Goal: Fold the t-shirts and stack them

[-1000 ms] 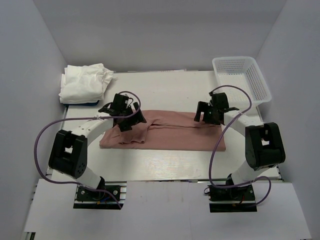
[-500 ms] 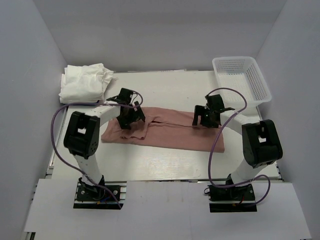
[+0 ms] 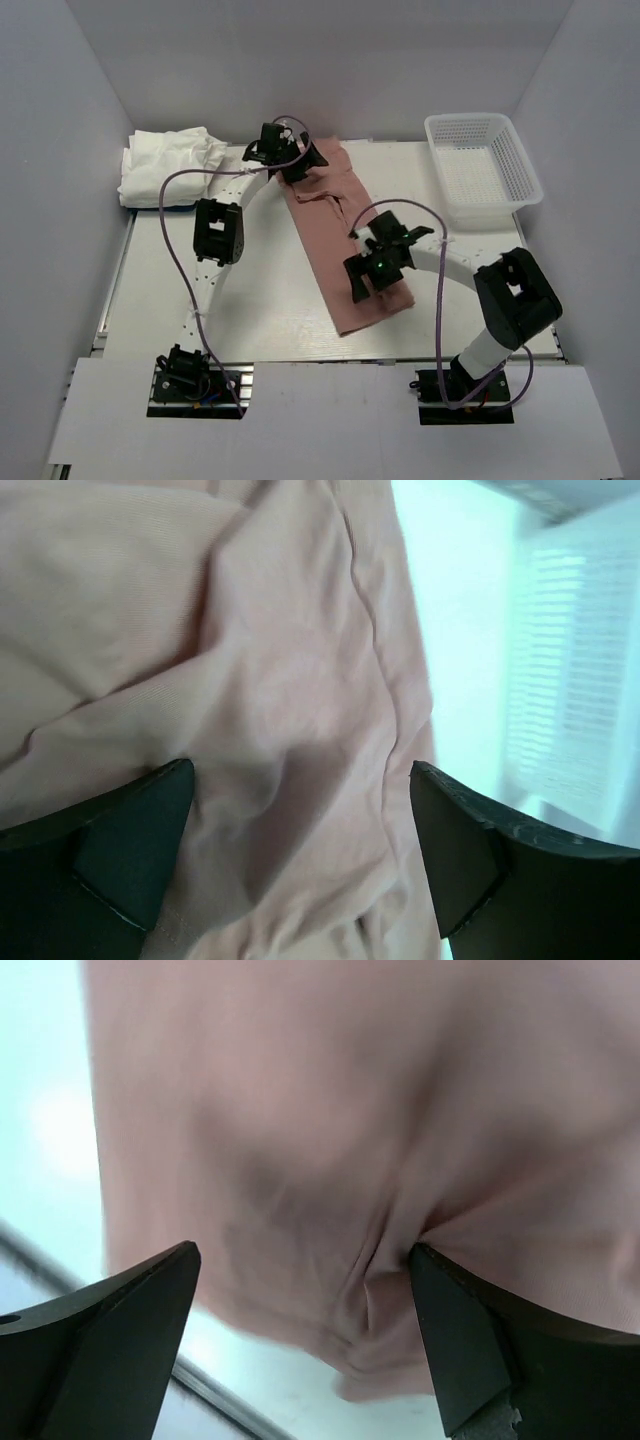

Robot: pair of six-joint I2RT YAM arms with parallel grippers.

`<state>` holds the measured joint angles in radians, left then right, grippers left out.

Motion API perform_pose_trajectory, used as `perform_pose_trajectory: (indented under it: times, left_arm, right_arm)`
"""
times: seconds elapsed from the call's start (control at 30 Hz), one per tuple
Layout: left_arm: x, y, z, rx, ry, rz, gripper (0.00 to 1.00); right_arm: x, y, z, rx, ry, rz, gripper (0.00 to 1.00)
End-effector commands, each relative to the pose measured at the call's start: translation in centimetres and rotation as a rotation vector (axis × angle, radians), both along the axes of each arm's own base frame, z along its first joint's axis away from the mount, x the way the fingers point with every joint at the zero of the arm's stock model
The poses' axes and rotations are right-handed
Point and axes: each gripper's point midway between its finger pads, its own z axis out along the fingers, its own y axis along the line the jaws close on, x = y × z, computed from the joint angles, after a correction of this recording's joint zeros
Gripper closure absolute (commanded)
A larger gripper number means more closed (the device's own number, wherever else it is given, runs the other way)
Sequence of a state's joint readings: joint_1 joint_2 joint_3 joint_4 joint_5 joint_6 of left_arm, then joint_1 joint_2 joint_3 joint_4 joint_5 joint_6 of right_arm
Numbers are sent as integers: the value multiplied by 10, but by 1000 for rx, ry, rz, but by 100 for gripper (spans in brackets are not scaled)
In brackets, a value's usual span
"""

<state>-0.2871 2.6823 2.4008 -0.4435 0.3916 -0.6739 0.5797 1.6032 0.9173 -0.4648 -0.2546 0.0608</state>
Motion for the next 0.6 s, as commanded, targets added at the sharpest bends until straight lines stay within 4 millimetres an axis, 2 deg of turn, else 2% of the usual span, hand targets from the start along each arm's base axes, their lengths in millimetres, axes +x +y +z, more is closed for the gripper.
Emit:
perform_pose_trajectory:
  times: [0.0,0.03,0.07,0.1,0.13,0.17,0.2,0.27,0.33,0.47,0.57]
  left_arm:
    - [-15,-44,-35,-215,45,-112,0]
    - [-13,-51,-43,-218,37,-102,0]
    - [-3,-50,-41,-218,12,-71,0]
    - [10,-55,-23,-252,-62,-73,0]
    - [13,-64,-18,-279,-90,-77,0]
    - [17,-66,-23,-306,-86,-51,0]
    - [24,-65,-15,-315,-116,-30,0]
    - [38,-58,-17,-300,-154,41,0]
    - [41,-57,-15,-304,-162,58,0]
    - [39,-54,-19,-285,-150,68,0]
    - [40,-53,-11,-275,-156,72,0]
  right_arm:
    - [-66,17,1,21,169,289,10]
    - [-66,20,1,17,142,346,10]
    - [-68,28,3,16,127,399,10]
    - [-74,36,7,29,128,451,10]
    - [-74,42,8,48,98,518,10]
    - [-77,48,1,53,130,543,10]
    - [-72,57,5,64,111,575,10]
    - [-78,58,-2,45,150,633,10]
    - [-76,65,-3,54,142,647,10]
    - [-75,65,5,69,80,643,10]
    - [-73,67,9,69,43,639,10]
